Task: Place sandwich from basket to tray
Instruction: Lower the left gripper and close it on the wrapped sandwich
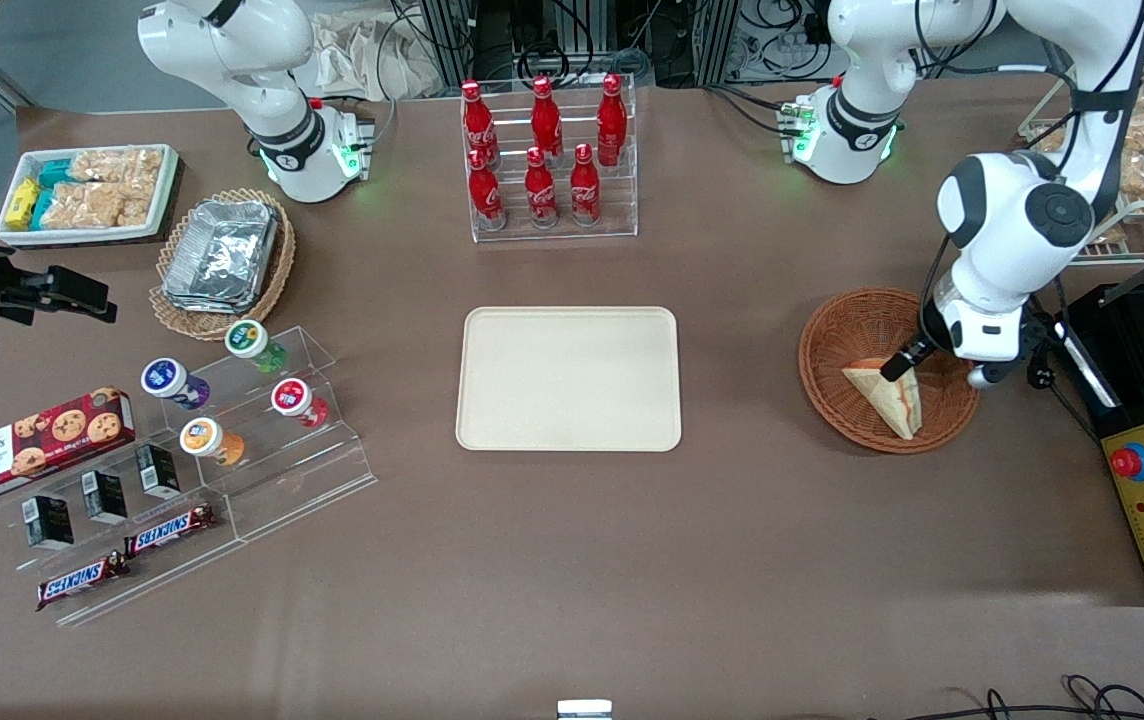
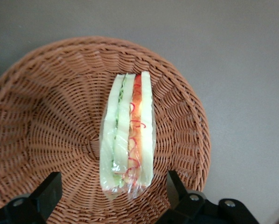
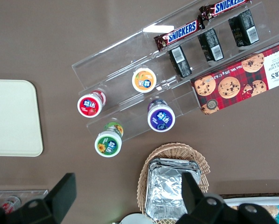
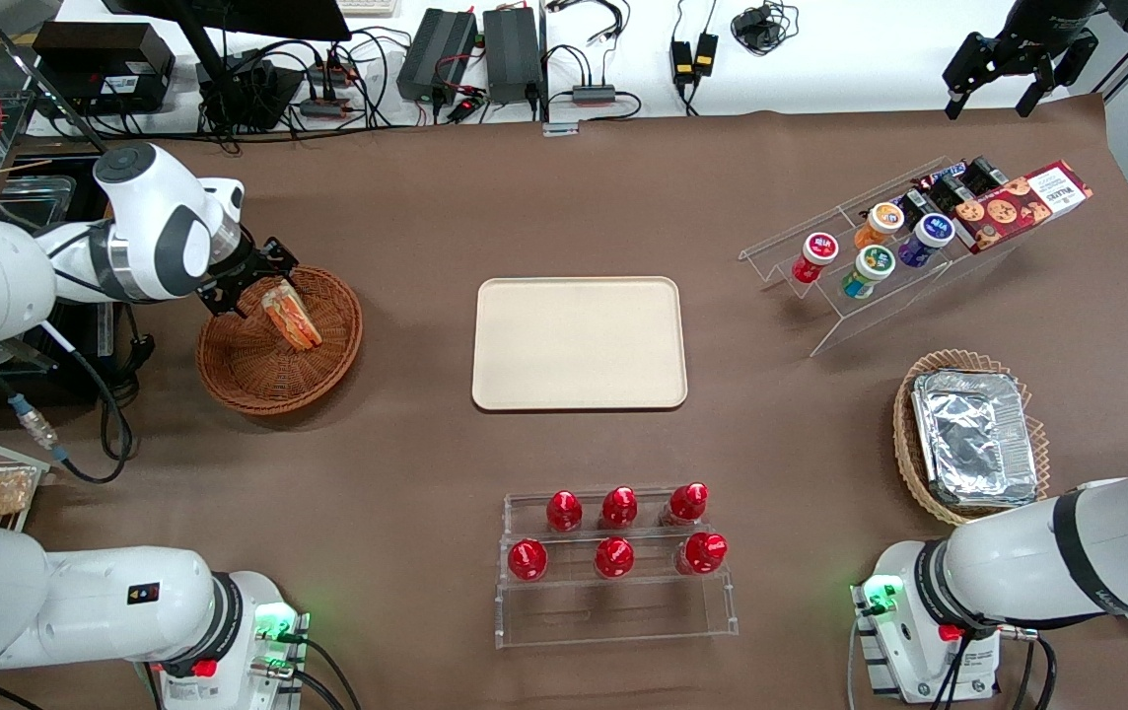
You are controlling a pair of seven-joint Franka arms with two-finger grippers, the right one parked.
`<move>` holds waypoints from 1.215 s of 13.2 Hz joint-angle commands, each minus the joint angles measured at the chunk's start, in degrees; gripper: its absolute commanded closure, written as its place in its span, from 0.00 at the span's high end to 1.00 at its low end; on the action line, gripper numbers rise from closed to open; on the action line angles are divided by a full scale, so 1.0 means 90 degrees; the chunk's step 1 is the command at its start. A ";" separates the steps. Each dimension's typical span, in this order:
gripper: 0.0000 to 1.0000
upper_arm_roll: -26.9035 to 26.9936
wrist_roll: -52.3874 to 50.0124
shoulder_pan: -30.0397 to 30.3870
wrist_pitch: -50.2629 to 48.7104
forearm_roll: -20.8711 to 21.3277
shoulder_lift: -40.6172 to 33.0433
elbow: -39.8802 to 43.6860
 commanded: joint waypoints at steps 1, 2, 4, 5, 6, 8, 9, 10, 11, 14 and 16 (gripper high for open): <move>1.00 -0.0001 -0.0155 -0.0105 0.0567 -0.0022 0.0272 -0.0125; 1.00 -0.0001 -0.0155 -0.0105 0.0830 -0.0022 0.0447 -0.0145; 0.85 -0.0001 -0.0145 -0.0114 0.1164 -0.0022 0.0731 -0.0155; 0.41 -0.0001 -0.0155 -0.0105 0.1164 -0.0022 0.0742 -0.0146; 0.06 -0.0001 -0.0184 -0.0105 0.1164 -0.0032 0.0732 -0.0126; 0.00 -0.0059 -0.0263 -0.0114 0.1155 -0.0022 0.0713 -0.0077; 0.00 -0.0127 -0.0253 -0.0114 0.1106 -0.0022 0.0664 -0.0077; 0.00 -0.0157 -0.0262 -0.0114 0.1058 -0.0022 0.0577 -0.0038; 0.00 -0.0215 -0.0272 -0.0114 0.0728 0.0007 0.0450 0.0165; 0.00 -0.0254 -0.0185 -0.0114 -0.1579 0.0085 0.0117 0.1450; 0.00 -0.0537 -0.0165 -0.0114 -0.3388 0.0231 0.0185 0.2807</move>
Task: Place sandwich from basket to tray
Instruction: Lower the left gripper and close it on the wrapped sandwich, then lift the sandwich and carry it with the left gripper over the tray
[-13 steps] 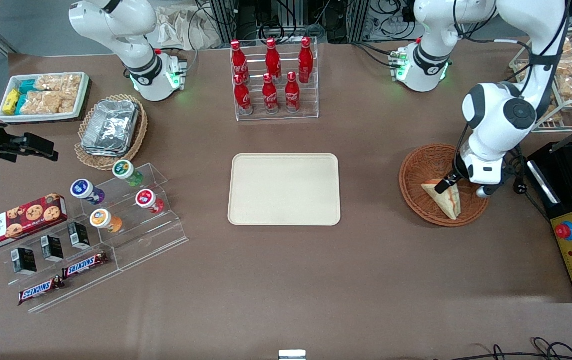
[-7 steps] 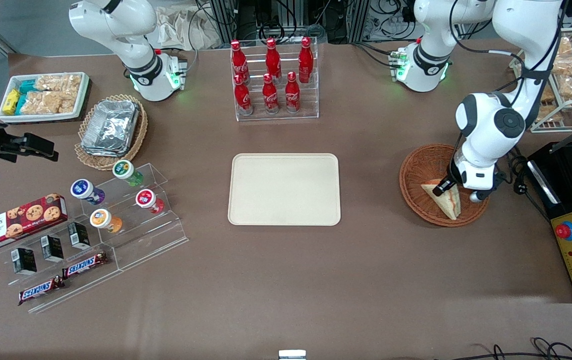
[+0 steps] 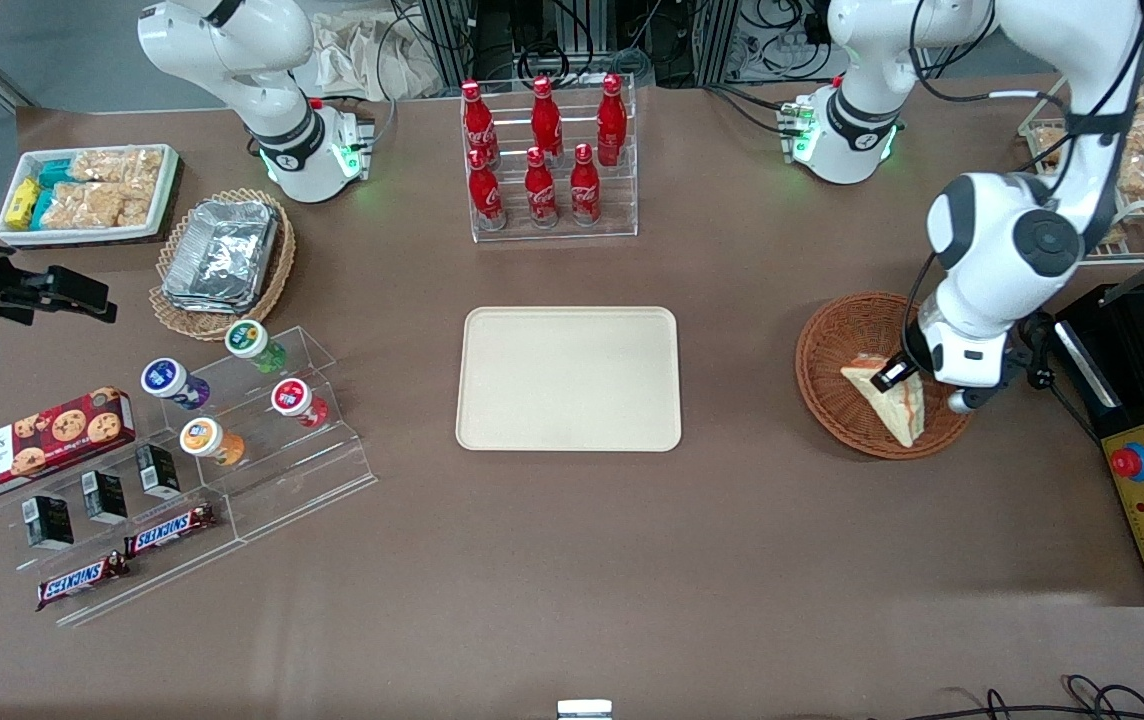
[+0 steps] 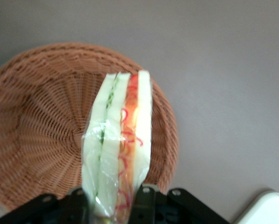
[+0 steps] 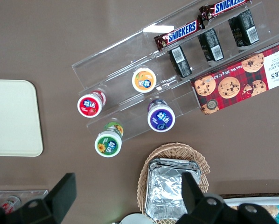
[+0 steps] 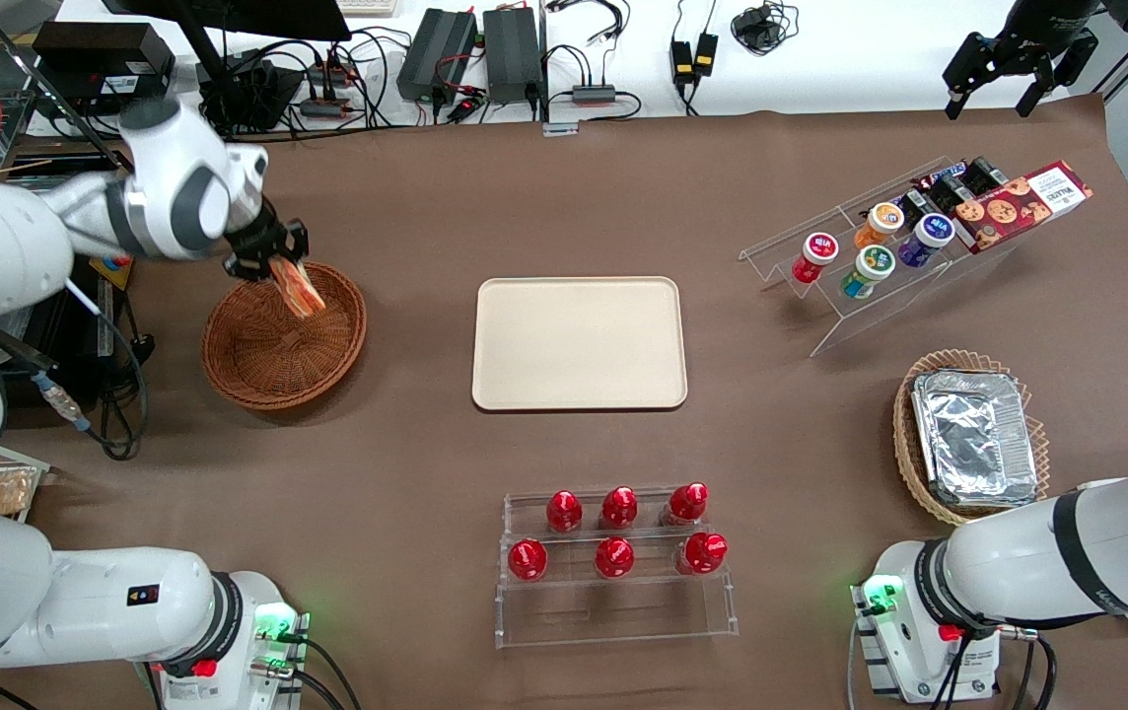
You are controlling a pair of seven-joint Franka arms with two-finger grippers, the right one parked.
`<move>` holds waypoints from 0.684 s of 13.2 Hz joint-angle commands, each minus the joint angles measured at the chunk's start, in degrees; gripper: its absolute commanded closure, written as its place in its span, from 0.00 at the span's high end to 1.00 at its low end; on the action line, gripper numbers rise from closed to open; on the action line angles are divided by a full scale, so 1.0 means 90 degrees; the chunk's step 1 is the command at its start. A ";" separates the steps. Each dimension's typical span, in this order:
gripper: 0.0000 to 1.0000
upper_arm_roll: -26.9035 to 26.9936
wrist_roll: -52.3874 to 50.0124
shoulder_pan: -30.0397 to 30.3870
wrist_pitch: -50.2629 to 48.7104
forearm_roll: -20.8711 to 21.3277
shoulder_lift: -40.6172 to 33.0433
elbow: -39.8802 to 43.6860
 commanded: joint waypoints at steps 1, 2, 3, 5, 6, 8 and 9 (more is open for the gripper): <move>0.00 -0.0288 -0.0045 -0.0052 -0.2091 0.0372 0.0050 0.1690; 0.00 -0.0569 0.0023 -0.0052 -0.2495 0.0431 0.0089 0.2063; 0.00 -0.0813 -0.0015 -0.0052 -0.2644 0.0432 0.0138 0.2376; 0.00 -0.1437 -0.0015 -0.0052 -0.2704 0.0422 0.0430 0.3011; 0.00 -0.1770 -0.0054 -0.0052 -0.2694 0.0422 0.0577 0.3236; 0.00 -0.2307 -0.0181 -0.0062 -0.2588 0.0597 0.0987 0.3492; 0.00 -0.2610 -0.0297 -0.0120 -0.2442 0.1081 0.1153 0.3464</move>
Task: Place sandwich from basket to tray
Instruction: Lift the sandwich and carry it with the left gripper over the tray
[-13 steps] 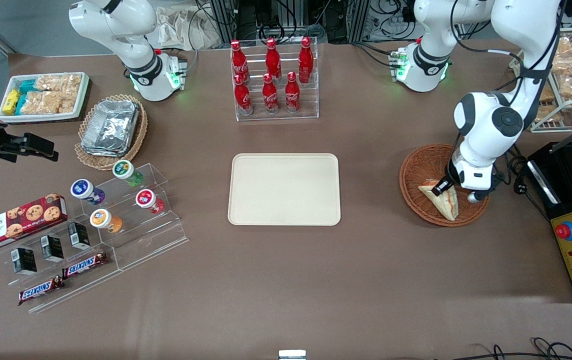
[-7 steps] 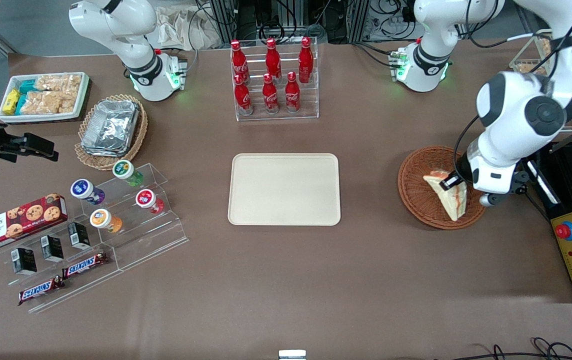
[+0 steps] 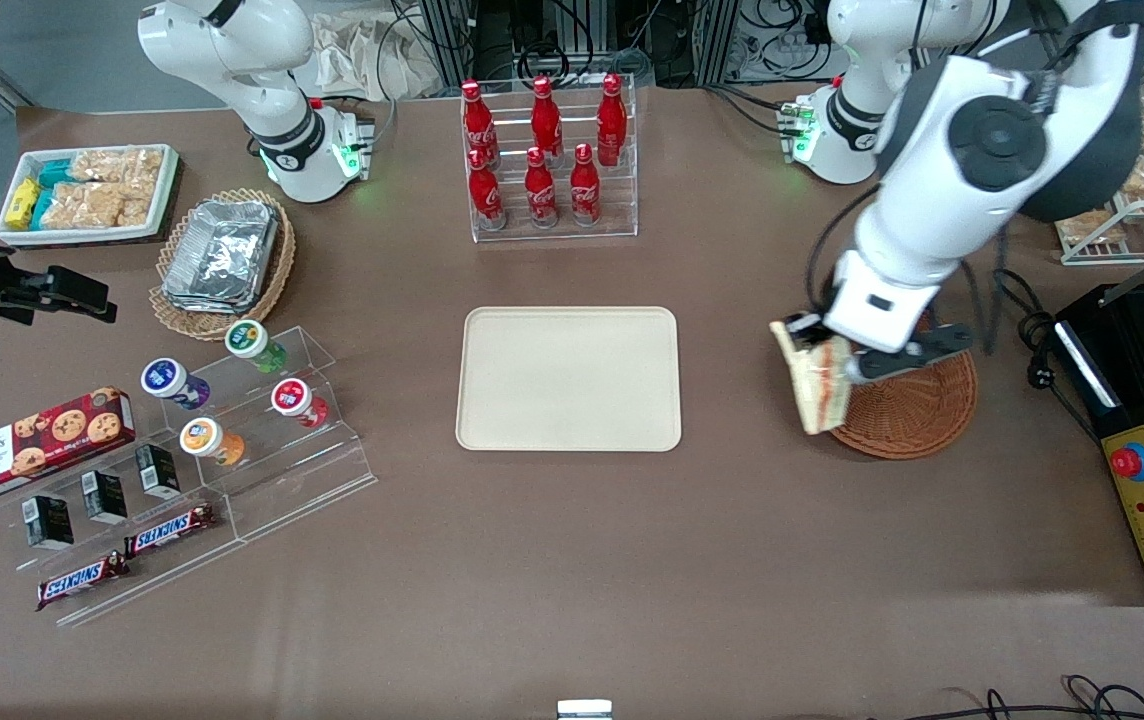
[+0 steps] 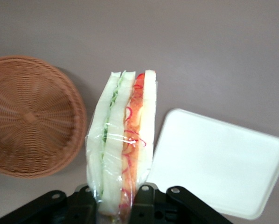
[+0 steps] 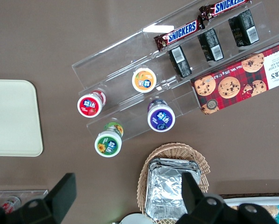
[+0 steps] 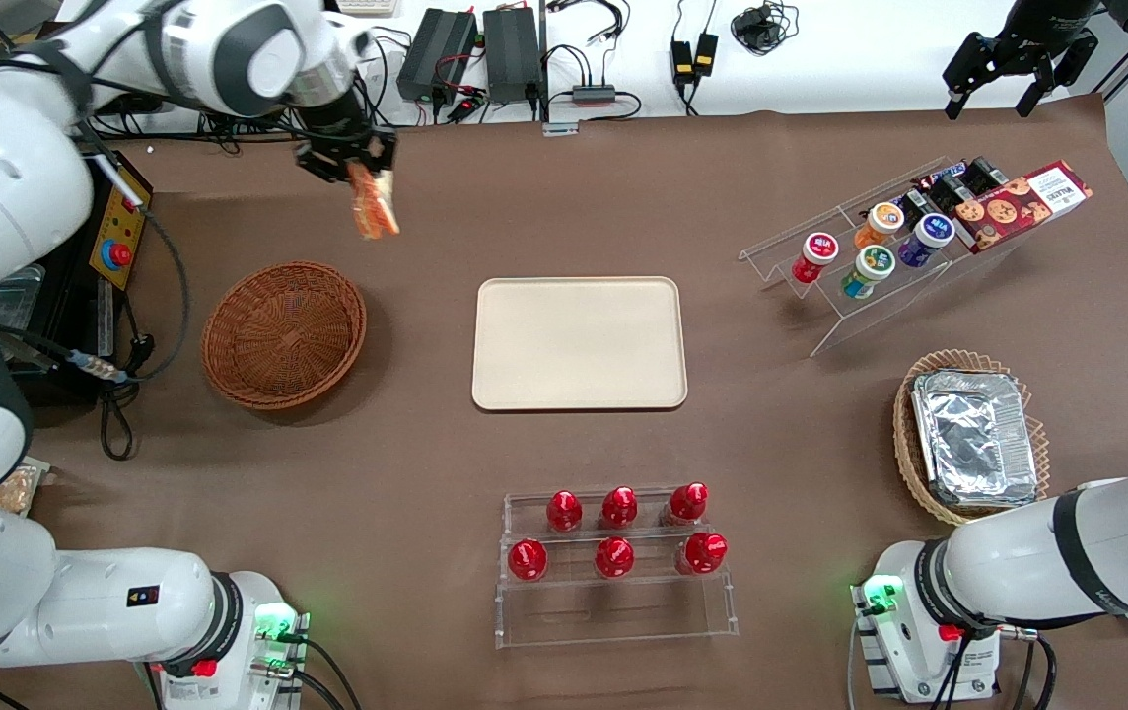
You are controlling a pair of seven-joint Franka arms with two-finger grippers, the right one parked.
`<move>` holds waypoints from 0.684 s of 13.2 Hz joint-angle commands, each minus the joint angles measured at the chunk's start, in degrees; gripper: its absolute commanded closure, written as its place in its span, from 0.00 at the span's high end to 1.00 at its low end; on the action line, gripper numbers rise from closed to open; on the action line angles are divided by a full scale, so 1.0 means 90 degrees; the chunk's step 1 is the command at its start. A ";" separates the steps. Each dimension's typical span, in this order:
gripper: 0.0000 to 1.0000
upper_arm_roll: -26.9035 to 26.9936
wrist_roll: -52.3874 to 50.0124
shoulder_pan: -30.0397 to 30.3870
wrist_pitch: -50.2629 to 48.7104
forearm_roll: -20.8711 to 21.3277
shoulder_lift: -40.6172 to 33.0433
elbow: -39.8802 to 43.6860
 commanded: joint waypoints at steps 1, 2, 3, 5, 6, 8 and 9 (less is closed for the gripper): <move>0.00 -0.0576 -0.0450 -0.0342 0.0315 0.1010 0.0886 0.0352; 0.00 -0.0578 -0.0868 -0.0654 0.0521 0.1276 0.1246 0.0342; 0.00 -0.0568 -0.1298 -0.0986 0.0794 0.1665 0.1724 0.0341; 0.00 -0.0577 -0.2216 -0.1233 0.1311 0.2554 0.2487 0.0332; 0.00 -0.0578 -0.2404 -0.1272 0.1604 0.2770 0.2761 0.0332; 0.00 -0.0568 -0.2435 -0.1419 0.2006 0.2870 0.3192 0.0332; 0.00 -0.0558 -0.2445 -0.1526 0.2017 0.2986 0.3309 0.0332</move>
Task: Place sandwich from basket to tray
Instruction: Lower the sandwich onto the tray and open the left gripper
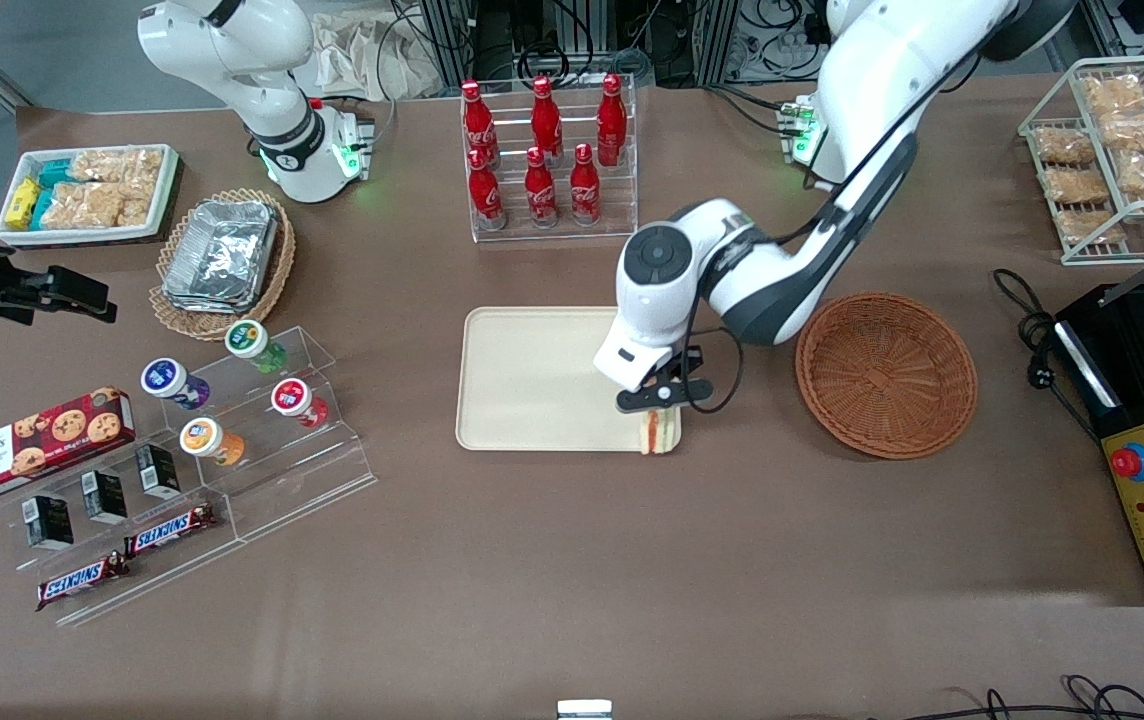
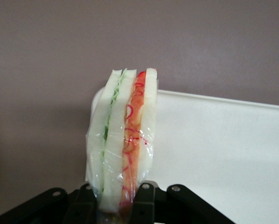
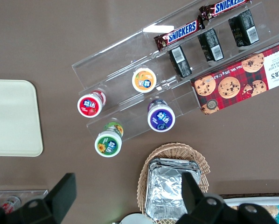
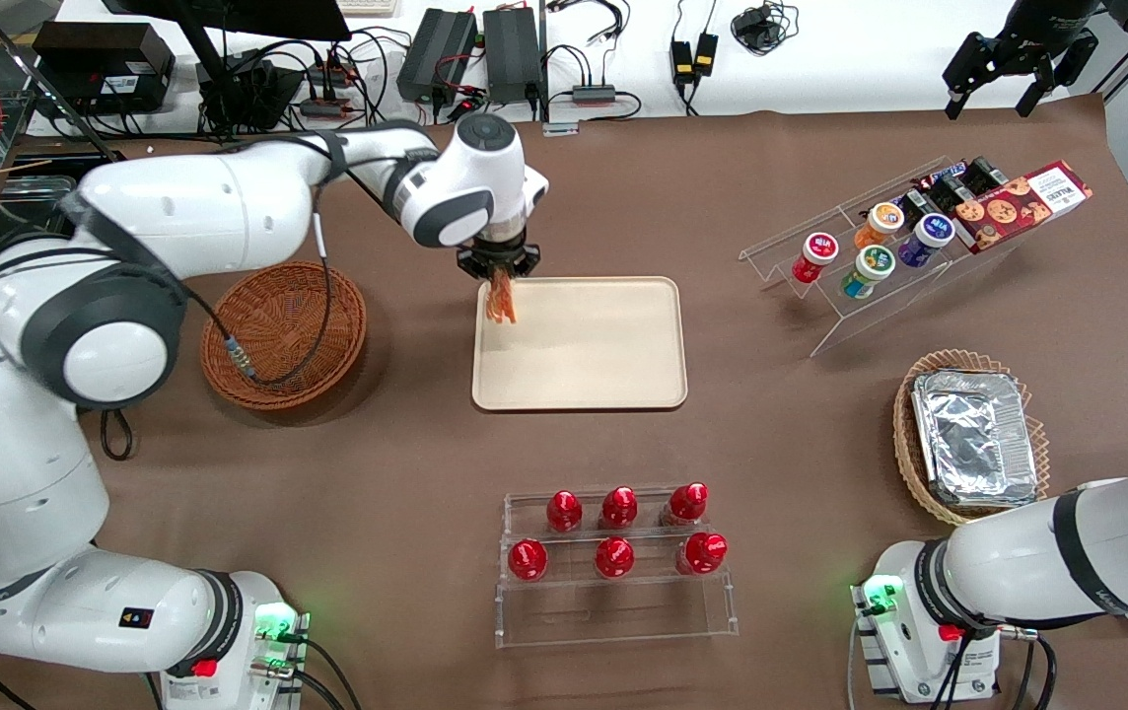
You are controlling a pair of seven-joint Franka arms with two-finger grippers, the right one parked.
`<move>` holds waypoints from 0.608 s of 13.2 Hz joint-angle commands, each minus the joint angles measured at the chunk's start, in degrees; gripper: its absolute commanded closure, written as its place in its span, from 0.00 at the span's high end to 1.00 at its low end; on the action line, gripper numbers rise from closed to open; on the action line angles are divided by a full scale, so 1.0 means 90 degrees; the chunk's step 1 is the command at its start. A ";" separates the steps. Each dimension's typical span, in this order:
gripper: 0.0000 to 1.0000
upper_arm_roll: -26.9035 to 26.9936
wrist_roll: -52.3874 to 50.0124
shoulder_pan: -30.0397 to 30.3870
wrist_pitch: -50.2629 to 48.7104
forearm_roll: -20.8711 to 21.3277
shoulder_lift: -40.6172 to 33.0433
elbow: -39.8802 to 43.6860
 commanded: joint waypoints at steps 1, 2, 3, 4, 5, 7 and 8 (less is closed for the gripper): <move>0.00 0.0005 -0.0139 -0.0164 -0.0005 0.0343 0.0306 0.0202; 0.00 0.0005 -0.0129 -0.0174 -0.0005 0.0383 0.0335 0.0173; 0.00 0.0005 -0.0129 -0.0203 -0.0015 0.0383 0.0336 0.0115; 0.00 0.0005 -0.0119 -0.0222 -0.0015 0.0393 0.0326 0.0027; 0.25 0.0005 -0.0119 -0.0232 -0.0034 0.0383 0.0326 -0.0003; 1.00 0.0015 -0.0109 -0.0203 -0.0064 0.0393 0.0307 -0.0003; 1.00 0.0005 -0.0100 -0.0184 -0.0122 0.0383 0.0258 0.0006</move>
